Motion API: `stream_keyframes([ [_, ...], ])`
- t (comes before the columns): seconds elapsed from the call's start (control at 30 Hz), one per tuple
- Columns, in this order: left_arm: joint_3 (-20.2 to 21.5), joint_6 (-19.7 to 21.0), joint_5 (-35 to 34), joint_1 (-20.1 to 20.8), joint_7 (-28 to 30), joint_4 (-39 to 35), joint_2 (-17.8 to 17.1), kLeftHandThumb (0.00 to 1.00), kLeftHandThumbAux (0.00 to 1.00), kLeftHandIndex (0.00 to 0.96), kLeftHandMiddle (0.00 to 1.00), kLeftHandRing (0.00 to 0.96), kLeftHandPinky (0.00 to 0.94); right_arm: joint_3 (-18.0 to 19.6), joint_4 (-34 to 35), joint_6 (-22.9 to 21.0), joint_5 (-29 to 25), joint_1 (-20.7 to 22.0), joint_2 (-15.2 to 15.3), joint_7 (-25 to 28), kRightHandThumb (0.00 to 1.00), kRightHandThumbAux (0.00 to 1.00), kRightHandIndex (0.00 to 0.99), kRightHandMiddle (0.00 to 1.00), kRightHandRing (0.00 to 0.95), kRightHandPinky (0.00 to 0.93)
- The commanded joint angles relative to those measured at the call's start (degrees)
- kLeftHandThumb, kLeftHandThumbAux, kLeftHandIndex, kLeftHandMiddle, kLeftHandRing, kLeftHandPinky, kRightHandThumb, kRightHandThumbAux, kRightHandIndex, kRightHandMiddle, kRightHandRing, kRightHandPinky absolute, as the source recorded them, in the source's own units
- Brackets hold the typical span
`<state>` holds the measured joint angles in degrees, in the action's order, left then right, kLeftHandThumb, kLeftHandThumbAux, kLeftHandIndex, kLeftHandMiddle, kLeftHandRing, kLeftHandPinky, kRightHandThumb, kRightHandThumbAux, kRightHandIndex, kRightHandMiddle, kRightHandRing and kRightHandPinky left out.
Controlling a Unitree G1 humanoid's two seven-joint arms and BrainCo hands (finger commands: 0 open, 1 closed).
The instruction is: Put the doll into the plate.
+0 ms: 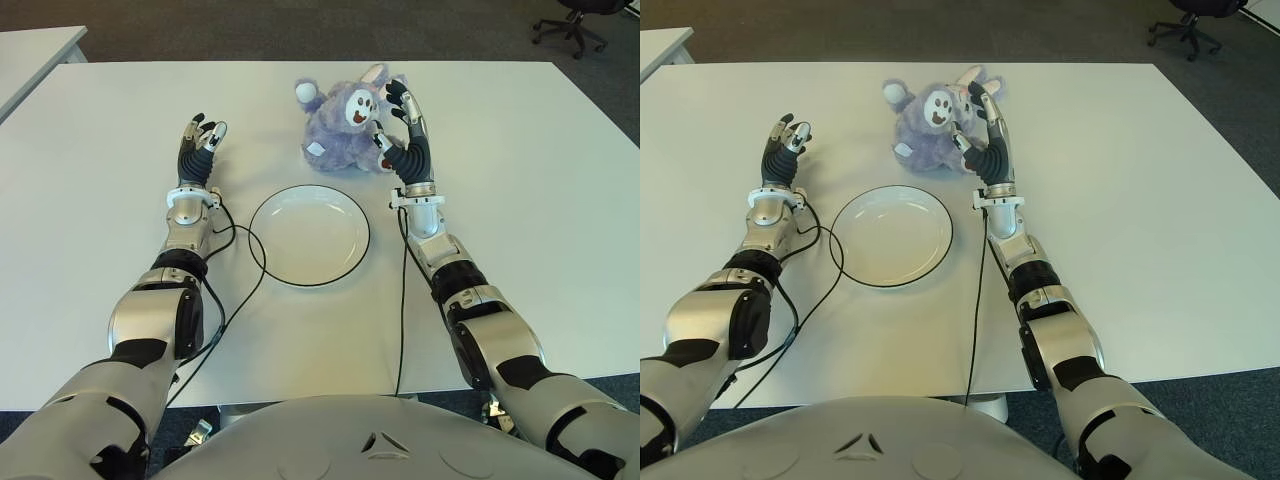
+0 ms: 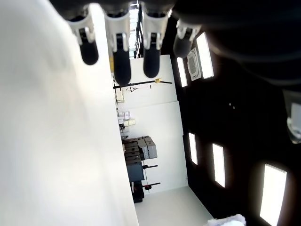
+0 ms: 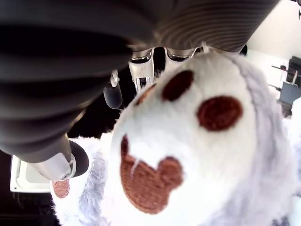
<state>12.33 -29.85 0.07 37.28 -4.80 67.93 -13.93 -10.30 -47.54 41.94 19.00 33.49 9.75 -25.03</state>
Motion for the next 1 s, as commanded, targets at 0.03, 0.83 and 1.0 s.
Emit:
stream_keyframes([
  [0.03, -0.8, 3.78, 0.34, -5.69, -0.29, 3.81, 2.56, 0.0, 0.386, 0.0, 0.164, 0.191, 0.12, -2.99, -11.83, 0.17, 1.98, -25.23, -1.6, -0.65, 0.533, 0.521, 0.089, 0.155, 0.143, 0.159],
  [0.83, -0.79, 3.26, 0.33, -5.57, -0.4, 3.61, 2.66, 0.0, 0.366, 0.0, 0.159, 0.202, 0.112, -4.98, -13.67, 0.04, 2.68, -27.15, -1.94, 1.45, 0.508, 0.503, 0.09, 0.156, 0.168, 0.204],
  [1.0, -0.7, 3.43, 0.15, -5.38, 0.05, 3.57, 2.61, 0.0, 0.36, 0.0, 0.159, 0.217, 0.181, -5.37, -14.81, -0.5, 3.1, -26.65, -2.24, 1.8, 0.484, 0.499, 0.092, 0.164, 0.176, 0.205],
])
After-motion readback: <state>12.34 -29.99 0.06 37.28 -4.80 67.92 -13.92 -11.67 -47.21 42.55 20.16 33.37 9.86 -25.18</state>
